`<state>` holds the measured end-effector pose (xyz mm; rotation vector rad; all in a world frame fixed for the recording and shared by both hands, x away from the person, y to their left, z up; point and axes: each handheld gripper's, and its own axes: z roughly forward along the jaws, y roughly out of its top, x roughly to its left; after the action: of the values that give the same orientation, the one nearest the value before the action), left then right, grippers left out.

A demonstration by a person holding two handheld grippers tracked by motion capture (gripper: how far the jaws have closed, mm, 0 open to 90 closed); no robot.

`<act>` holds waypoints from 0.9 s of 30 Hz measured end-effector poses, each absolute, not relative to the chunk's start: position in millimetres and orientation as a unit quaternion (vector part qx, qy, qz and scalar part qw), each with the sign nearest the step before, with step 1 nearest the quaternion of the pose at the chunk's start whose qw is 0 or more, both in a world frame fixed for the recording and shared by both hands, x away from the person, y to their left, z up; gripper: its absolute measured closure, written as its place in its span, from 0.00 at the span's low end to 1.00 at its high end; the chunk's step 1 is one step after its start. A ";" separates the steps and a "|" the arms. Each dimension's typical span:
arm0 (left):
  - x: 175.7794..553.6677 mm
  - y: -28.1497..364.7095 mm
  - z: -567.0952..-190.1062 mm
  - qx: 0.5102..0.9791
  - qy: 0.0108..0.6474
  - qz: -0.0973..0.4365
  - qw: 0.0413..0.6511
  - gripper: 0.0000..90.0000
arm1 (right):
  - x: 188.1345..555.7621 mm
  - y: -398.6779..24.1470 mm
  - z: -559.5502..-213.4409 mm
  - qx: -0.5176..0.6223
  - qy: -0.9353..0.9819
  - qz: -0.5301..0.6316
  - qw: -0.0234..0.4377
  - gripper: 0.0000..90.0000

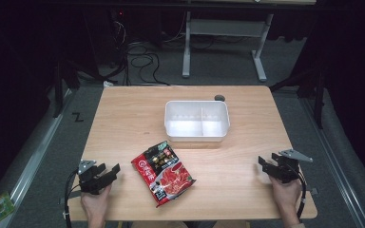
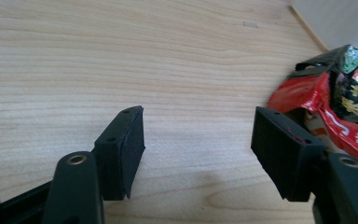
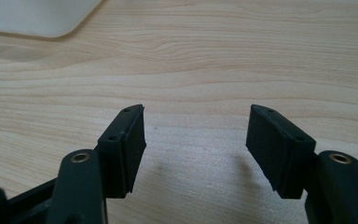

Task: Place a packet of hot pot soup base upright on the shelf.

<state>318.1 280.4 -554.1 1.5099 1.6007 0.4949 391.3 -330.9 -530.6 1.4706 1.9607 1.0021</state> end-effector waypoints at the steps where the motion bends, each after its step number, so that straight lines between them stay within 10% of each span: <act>1: 317.0 279.2 -553.8 0.607 0.640 0.195 0.429 0.39 | 391.2 -330.9 -530.7 0.537 0.719 0.367 0.245 0.42; 27: 320.5 239.1 -532.5 0.650 0.598 0.166 0.438 0.33 | 391.0 -330.7 -530.7 0.536 0.720 0.367 0.244 0.42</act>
<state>320.5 239.1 -532.5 1.6169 1.4880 0.4122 391.0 -330.7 -530.7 1.4641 1.9668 1.0031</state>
